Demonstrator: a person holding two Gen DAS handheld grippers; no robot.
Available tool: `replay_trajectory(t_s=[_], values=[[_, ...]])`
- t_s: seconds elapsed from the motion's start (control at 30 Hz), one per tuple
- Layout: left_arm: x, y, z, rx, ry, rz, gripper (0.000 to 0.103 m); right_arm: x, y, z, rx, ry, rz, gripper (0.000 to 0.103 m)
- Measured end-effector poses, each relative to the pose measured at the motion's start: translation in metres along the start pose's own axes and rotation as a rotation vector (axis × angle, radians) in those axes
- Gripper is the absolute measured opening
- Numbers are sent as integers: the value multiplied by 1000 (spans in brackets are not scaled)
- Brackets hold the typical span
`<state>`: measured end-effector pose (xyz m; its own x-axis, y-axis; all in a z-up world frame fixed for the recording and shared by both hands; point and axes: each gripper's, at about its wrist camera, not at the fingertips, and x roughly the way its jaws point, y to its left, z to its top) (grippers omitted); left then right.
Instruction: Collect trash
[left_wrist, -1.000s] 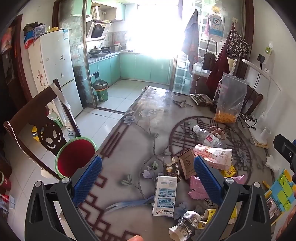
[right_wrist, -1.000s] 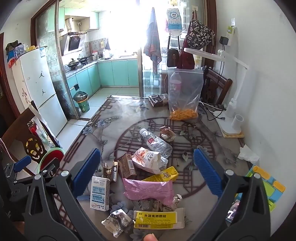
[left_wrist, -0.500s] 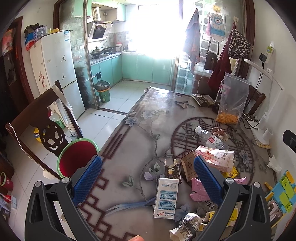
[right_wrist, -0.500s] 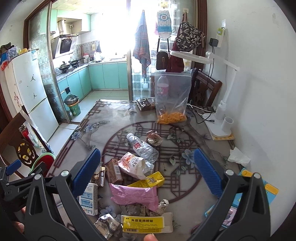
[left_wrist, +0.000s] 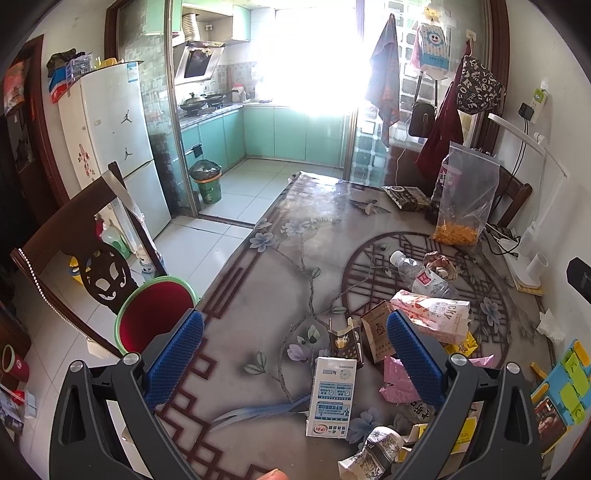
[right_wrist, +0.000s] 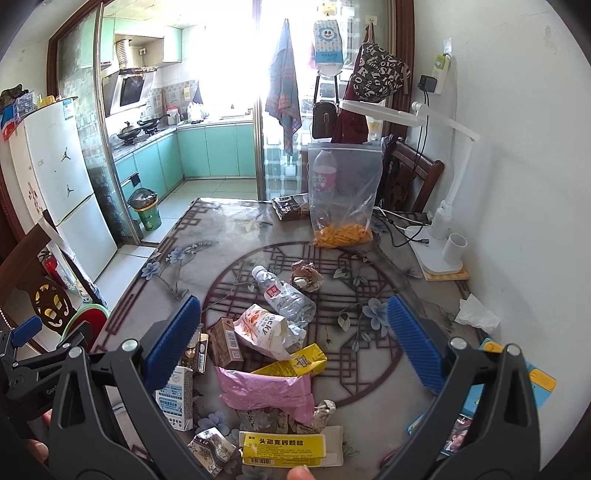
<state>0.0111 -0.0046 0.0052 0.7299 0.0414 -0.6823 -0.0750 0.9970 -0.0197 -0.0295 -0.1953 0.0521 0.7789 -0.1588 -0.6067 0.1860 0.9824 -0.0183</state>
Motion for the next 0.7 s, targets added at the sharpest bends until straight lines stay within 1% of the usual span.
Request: replay_trajectory(t_s=[0.57,0.7], values=[[1,-1,0,1,2,2,95,5,3,3,-16,0,-8,100],[7,1,1,3,6,7,95,7,4,3,-21,2,-14,100]])
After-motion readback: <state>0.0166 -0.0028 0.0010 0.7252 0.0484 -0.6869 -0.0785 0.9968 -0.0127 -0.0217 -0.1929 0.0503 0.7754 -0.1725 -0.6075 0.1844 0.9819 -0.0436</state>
